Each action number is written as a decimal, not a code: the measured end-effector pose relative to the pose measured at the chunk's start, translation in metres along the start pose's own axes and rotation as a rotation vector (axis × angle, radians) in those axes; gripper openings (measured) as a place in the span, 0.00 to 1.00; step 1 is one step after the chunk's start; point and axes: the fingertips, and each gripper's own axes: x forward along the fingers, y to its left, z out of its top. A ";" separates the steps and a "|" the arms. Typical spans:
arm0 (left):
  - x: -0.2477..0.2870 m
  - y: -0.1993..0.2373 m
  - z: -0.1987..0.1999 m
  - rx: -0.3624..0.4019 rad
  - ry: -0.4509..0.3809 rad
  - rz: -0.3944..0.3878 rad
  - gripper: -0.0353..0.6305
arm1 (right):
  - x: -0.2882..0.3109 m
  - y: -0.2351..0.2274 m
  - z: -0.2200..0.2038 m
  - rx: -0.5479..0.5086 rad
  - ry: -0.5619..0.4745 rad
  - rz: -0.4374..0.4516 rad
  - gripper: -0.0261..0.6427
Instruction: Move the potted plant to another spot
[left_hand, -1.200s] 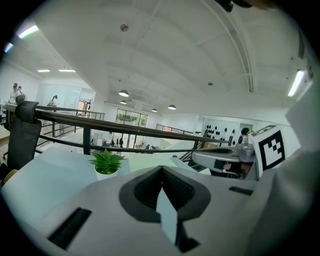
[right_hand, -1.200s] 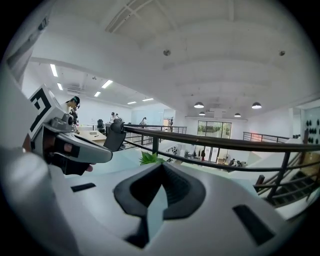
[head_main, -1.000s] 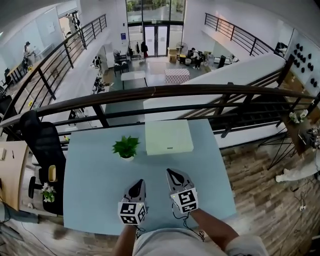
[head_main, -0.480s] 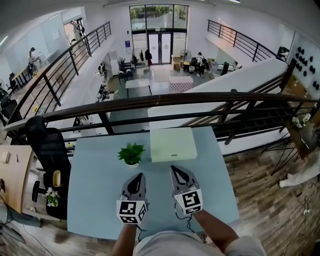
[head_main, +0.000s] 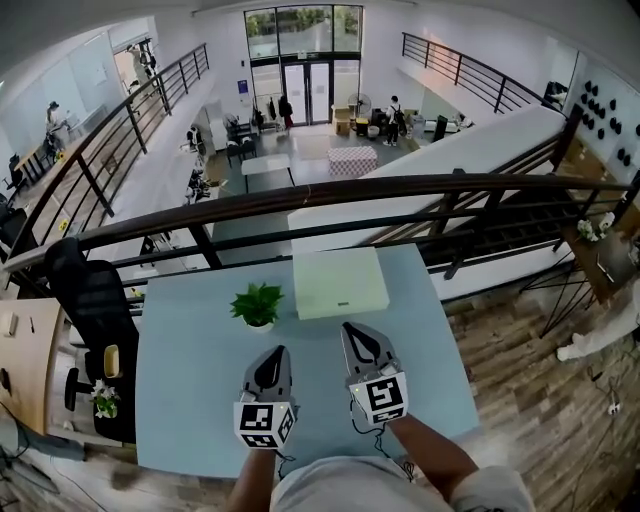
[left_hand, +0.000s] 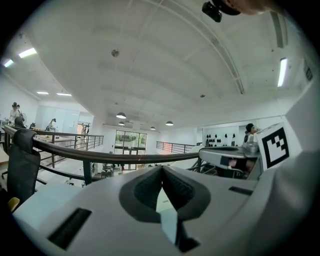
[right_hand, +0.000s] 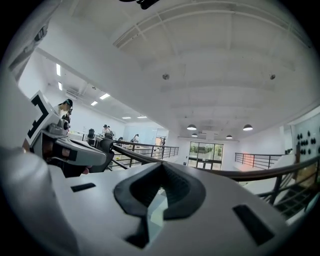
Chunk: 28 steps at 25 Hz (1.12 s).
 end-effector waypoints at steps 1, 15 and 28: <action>-0.001 0.000 0.000 0.000 -0.001 0.001 0.07 | -0.001 0.000 -0.001 -0.003 0.002 -0.003 0.04; -0.005 0.000 -0.003 -0.006 -0.007 0.002 0.07 | -0.006 0.003 0.008 -0.035 0.013 0.000 0.04; 0.001 -0.003 -0.003 -0.015 -0.011 -0.024 0.07 | -0.010 -0.010 0.005 -0.031 0.003 -0.051 0.04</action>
